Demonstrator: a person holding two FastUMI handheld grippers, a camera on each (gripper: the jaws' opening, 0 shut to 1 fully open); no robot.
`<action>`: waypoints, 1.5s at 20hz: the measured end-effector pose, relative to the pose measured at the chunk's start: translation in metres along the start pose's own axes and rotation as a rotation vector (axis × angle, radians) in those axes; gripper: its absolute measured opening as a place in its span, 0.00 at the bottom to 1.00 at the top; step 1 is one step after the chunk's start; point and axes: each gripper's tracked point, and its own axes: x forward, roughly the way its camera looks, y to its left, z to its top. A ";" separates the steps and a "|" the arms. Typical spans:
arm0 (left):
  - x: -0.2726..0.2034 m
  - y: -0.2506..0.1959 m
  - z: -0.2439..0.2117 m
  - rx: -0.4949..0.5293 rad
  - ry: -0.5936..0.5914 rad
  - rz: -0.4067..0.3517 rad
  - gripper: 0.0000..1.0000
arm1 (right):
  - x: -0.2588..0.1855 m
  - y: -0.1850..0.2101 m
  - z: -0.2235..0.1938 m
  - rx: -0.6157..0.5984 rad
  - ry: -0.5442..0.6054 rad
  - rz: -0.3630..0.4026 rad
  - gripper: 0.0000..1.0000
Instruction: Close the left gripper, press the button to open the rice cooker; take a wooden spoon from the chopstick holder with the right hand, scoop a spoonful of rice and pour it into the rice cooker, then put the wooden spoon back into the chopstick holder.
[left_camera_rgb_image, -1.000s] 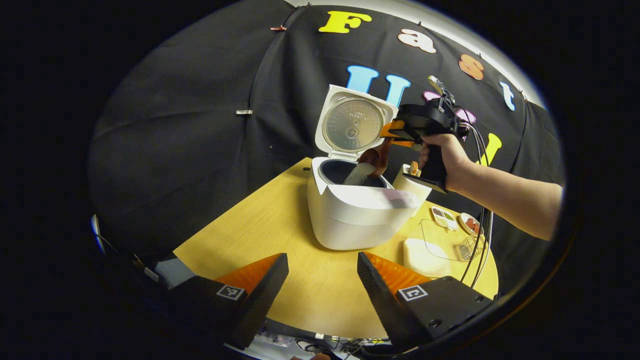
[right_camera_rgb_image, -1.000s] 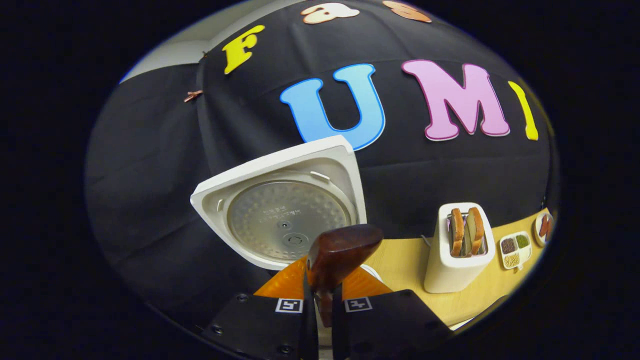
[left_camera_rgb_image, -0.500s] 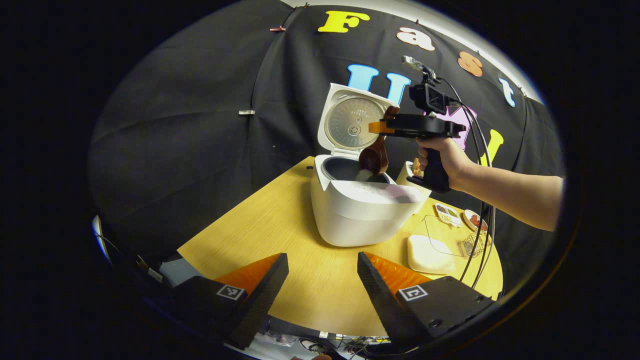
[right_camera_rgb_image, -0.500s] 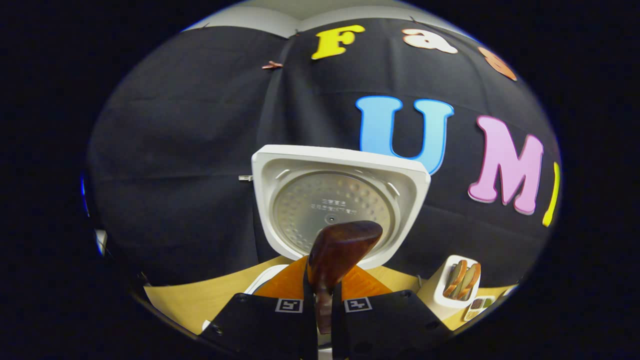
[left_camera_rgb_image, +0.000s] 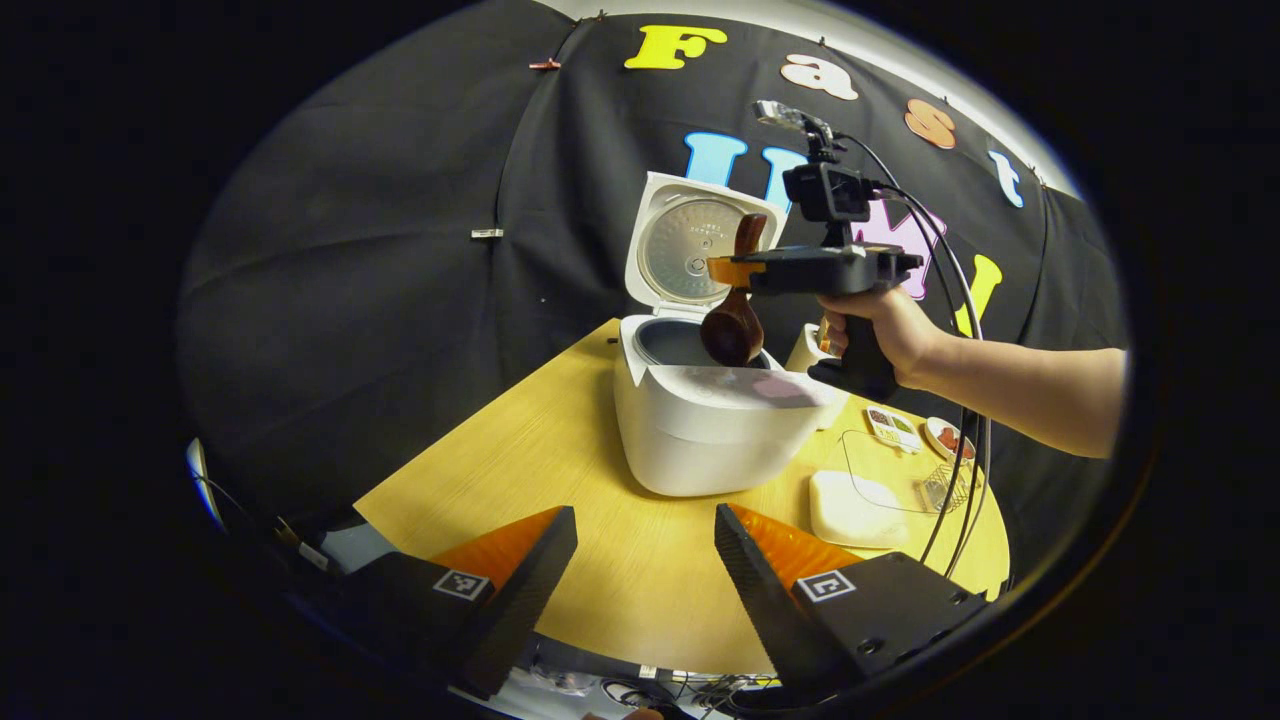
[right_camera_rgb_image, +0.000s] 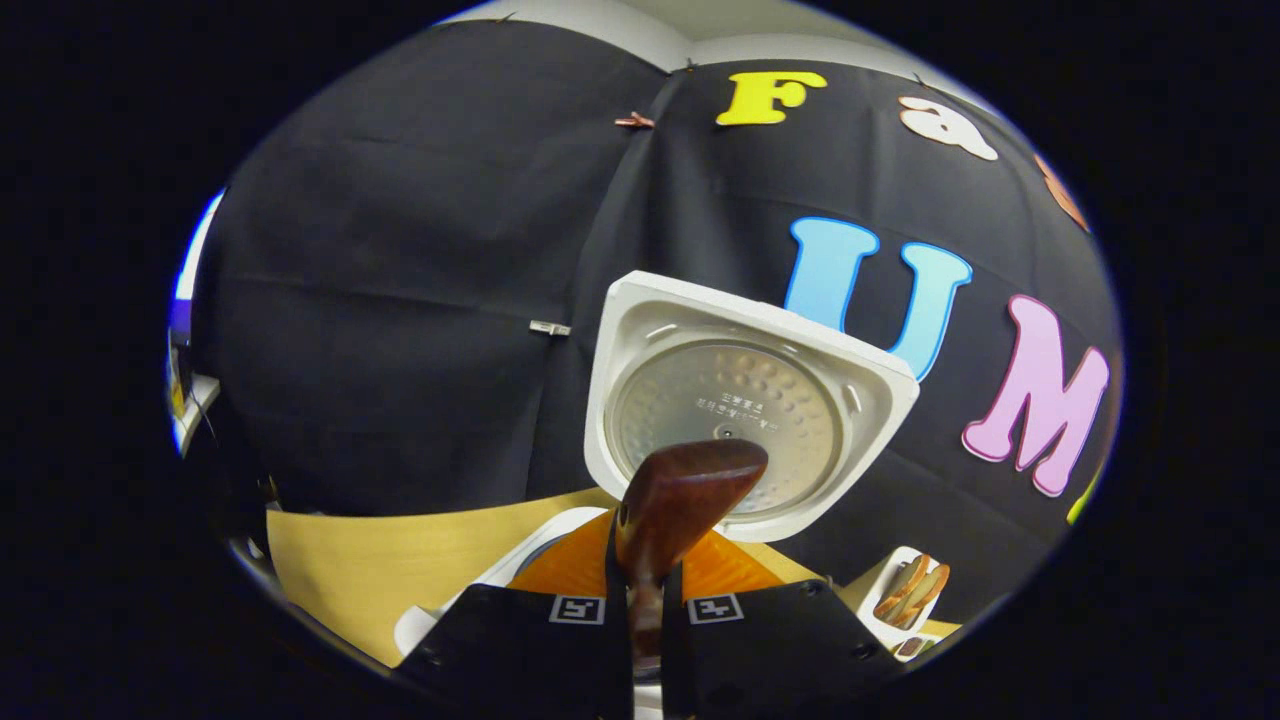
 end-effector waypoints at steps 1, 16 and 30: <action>0.000 -0.003 0.001 0.008 -0.005 -0.001 0.96 | -0.006 -0.009 0.005 0.063 -0.005 -0.009 0.15; 0.002 -0.104 -0.003 0.082 -0.002 -0.105 0.96 | -0.243 -0.253 -0.014 0.596 -0.110 -0.385 0.15; 0.020 -0.200 -0.014 0.160 0.070 -0.125 0.96 | -0.396 -0.417 -0.200 0.791 0.012 -0.782 0.15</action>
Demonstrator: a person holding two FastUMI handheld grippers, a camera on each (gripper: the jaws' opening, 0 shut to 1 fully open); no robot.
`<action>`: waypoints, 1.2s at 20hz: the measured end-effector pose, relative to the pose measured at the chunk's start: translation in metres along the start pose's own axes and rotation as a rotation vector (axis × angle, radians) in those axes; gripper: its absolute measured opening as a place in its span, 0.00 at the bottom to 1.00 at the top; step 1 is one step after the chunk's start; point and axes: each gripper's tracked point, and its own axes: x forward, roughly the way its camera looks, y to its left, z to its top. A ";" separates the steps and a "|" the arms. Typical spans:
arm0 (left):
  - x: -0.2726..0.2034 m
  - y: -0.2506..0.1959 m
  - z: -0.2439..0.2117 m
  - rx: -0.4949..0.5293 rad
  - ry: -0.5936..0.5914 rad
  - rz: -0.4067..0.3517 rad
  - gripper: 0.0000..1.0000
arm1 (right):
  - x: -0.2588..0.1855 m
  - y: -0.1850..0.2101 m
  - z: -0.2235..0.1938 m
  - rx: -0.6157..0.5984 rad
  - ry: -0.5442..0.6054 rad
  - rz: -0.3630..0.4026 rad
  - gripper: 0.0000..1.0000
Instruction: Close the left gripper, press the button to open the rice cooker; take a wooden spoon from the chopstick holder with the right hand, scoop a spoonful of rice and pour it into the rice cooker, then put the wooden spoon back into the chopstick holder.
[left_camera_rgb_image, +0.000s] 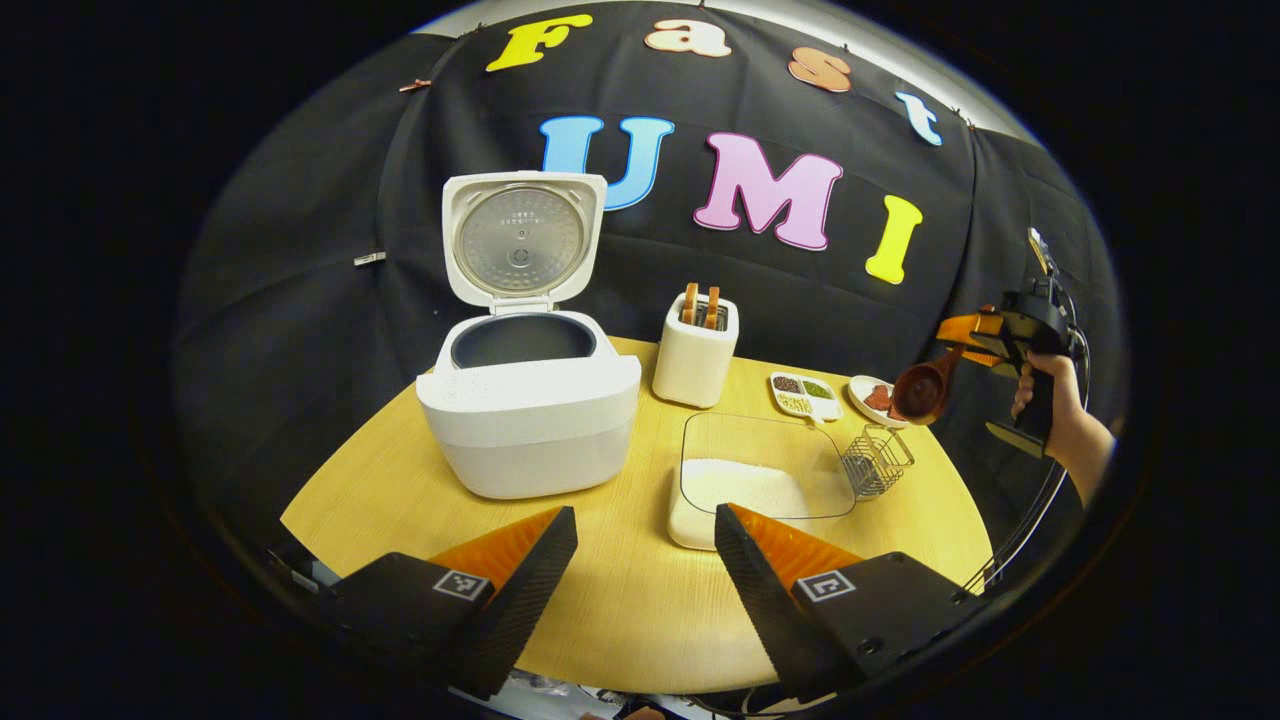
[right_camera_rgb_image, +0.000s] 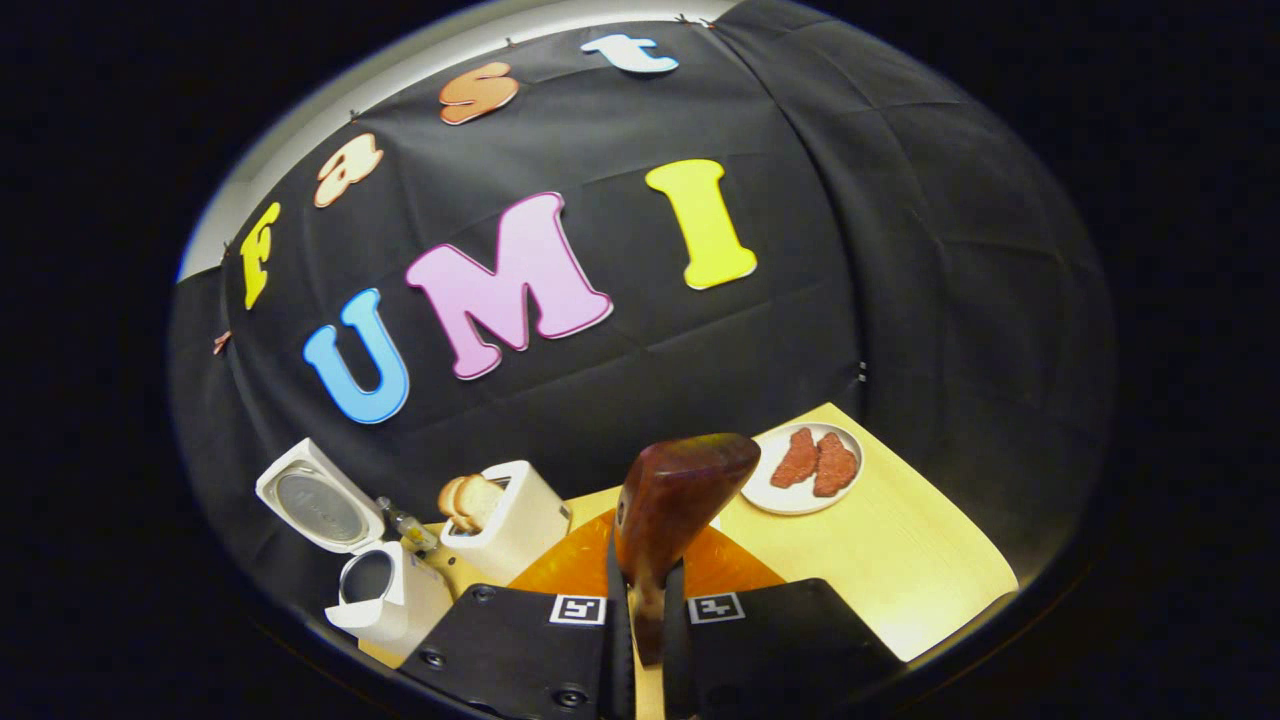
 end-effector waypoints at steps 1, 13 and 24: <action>-0.001 -0.004 0.001 0.004 0.002 0.006 0.96 | 0.007 -0.012 -0.006 0.016 0.011 -0.021 0.15; 0.009 0.021 0.039 -0.022 -0.041 0.130 0.96 | 0.061 -0.047 -0.108 0.105 0.207 -0.100 0.17; 0.025 0.057 0.133 -0.077 -0.182 0.153 0.96 | -0.008 -0.060 -0.083 -0.045 0.120 -0.160 0.98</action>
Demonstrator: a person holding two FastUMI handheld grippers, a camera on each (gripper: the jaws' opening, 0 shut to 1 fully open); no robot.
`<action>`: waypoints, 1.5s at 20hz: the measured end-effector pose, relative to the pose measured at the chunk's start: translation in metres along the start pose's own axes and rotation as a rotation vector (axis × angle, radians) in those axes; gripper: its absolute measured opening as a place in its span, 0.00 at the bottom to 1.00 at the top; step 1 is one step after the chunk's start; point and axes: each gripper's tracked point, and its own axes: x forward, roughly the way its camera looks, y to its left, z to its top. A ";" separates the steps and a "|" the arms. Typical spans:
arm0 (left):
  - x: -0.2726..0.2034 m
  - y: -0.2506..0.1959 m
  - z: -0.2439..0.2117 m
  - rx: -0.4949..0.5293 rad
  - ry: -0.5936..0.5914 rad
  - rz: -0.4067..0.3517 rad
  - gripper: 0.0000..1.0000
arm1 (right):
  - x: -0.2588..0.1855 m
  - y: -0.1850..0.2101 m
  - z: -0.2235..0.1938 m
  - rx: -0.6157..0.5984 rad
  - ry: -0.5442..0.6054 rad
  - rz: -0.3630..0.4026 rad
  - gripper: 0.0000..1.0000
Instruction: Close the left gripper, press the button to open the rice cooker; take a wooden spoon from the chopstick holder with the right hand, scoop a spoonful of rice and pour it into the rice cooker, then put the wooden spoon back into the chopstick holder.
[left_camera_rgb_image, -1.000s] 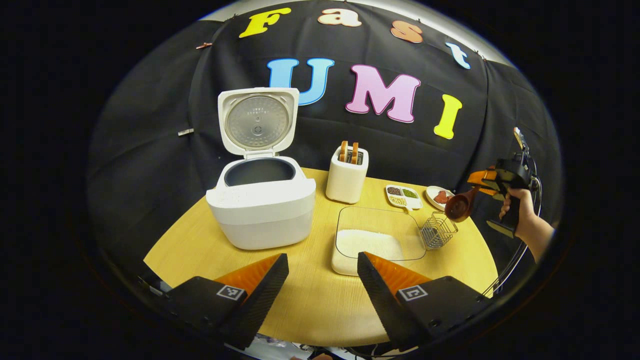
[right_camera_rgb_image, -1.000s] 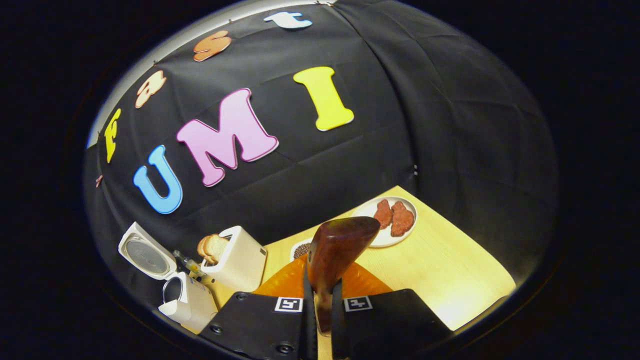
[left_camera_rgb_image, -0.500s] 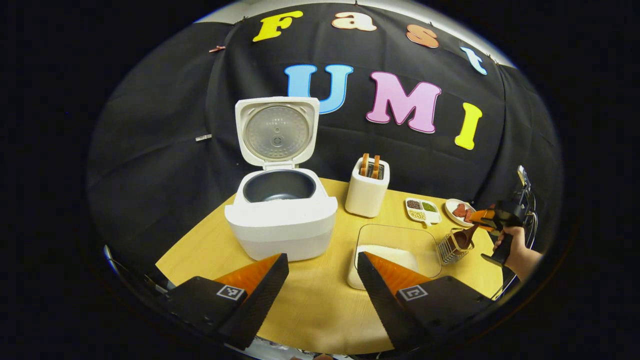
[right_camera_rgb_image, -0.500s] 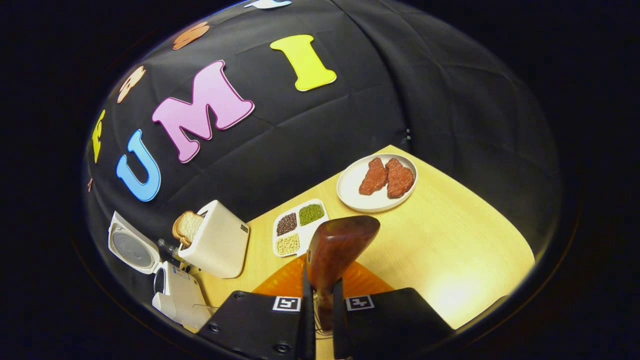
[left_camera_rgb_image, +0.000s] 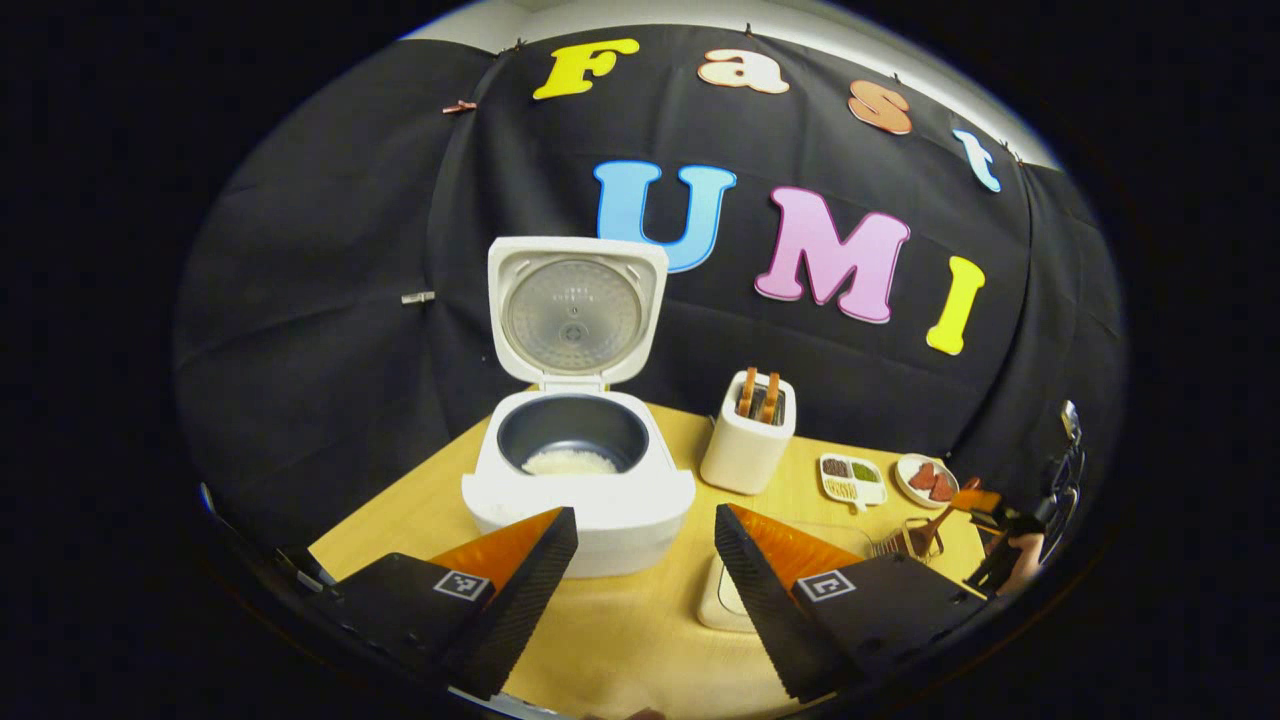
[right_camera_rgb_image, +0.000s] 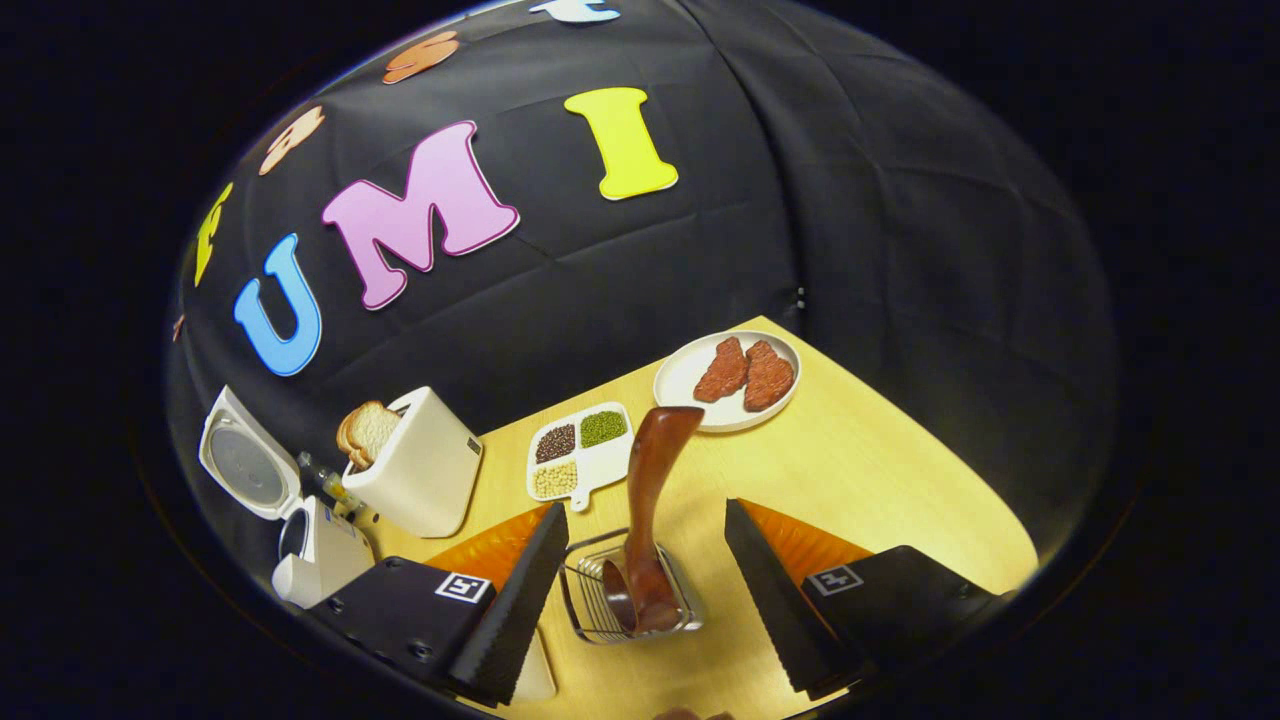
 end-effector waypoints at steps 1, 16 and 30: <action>0.005 0.003 0.013 0.004 -0.021 0.006 0.96 | -0.013 -0.002 0.004 -0.018 -0.025 -0.007 0.99; 0.107 0.050 0.221 -0.016 -0.247 0.111 0.95 | -0.131 0.055 0.015 -0.270 -0.159 0.111 0.98; 0.270 0.097 0.259 0.010 -0.264 0.107 0.94 | -0.151 0.097 0.014 -0.302 -0.159 0.146 0.99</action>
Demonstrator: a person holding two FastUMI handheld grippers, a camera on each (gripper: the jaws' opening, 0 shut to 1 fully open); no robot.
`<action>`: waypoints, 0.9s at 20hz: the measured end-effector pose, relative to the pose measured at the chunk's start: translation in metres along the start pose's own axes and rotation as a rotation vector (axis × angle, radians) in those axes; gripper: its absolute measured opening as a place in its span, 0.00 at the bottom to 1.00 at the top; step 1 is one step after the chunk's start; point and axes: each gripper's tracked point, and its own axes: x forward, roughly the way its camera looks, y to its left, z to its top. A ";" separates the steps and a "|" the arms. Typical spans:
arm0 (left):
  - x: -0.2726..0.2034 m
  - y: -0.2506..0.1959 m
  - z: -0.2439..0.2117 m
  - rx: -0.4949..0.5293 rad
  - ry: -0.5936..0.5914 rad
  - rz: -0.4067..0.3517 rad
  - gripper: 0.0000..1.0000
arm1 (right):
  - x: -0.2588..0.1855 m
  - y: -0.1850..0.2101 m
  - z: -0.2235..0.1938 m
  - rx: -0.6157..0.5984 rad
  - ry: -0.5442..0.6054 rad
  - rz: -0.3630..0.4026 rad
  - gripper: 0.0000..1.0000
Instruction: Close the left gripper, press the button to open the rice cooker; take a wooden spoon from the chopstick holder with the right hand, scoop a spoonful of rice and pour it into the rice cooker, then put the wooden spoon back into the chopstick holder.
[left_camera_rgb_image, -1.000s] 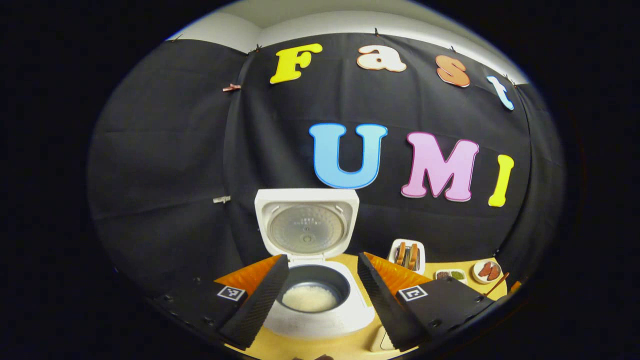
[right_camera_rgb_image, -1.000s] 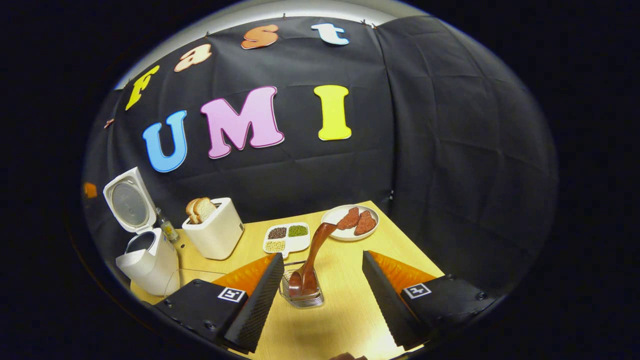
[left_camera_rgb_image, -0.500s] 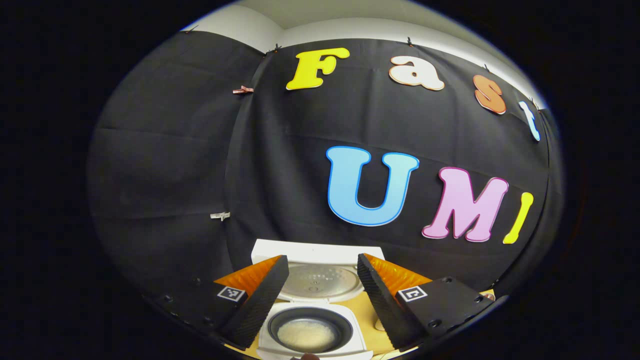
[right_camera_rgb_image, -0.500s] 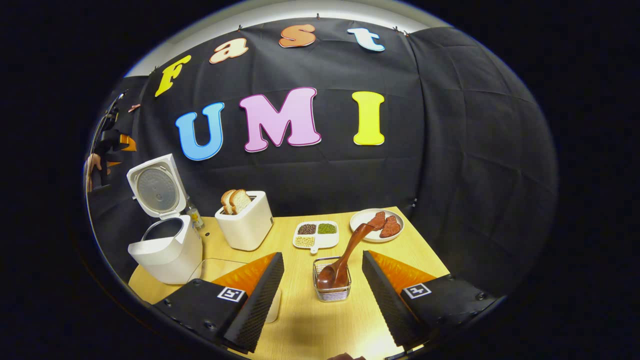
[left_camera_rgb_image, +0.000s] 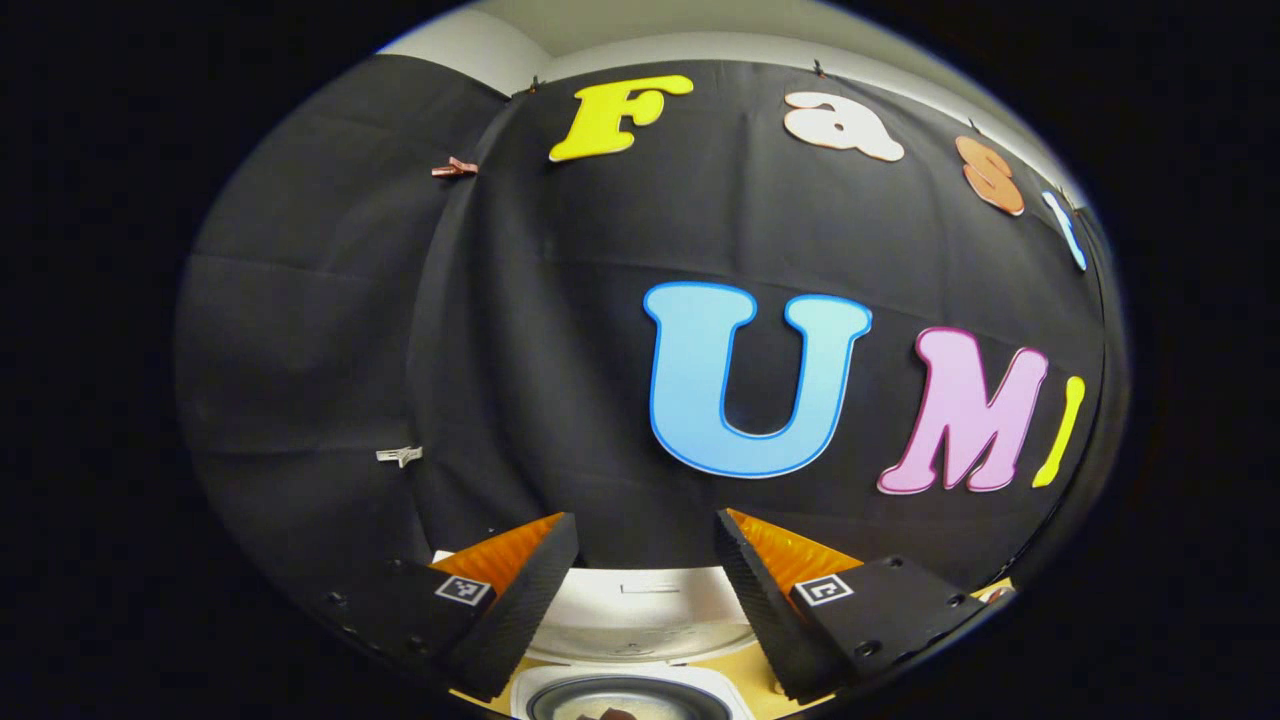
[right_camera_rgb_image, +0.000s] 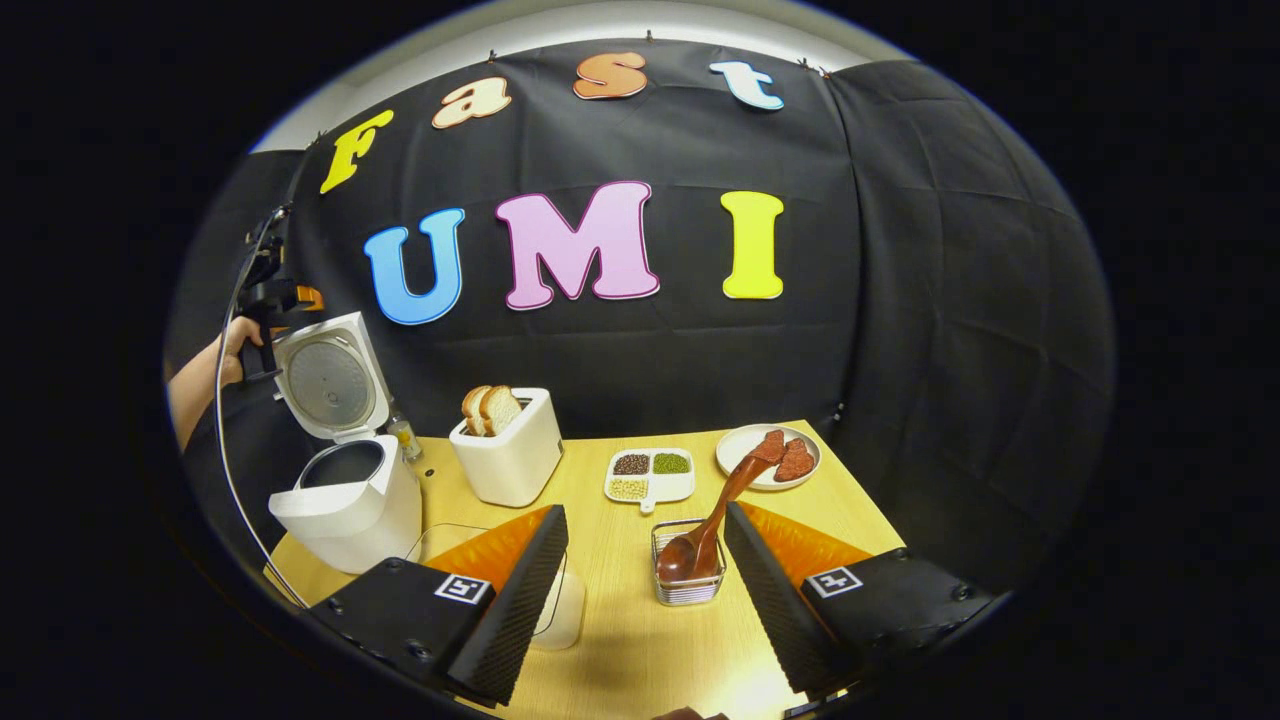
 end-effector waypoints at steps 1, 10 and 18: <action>0.002 0.002 -0.009 0.019 0.025 0.016 0.94 | 0.000 0.001 -0.002 -0.007 0.001 0.001 0.98; -0.037 -0.007 -0.029 0.082 0.188 0.044 0.99 | 0.006 0.015 -0.006 0.007 0.000 0.058 0.99; -0.131 -0.022 -0.119 0.046 0.408 0.033 0.99 | 0.008 0.023 -0.014 -0.025 0.005 0.121 0.98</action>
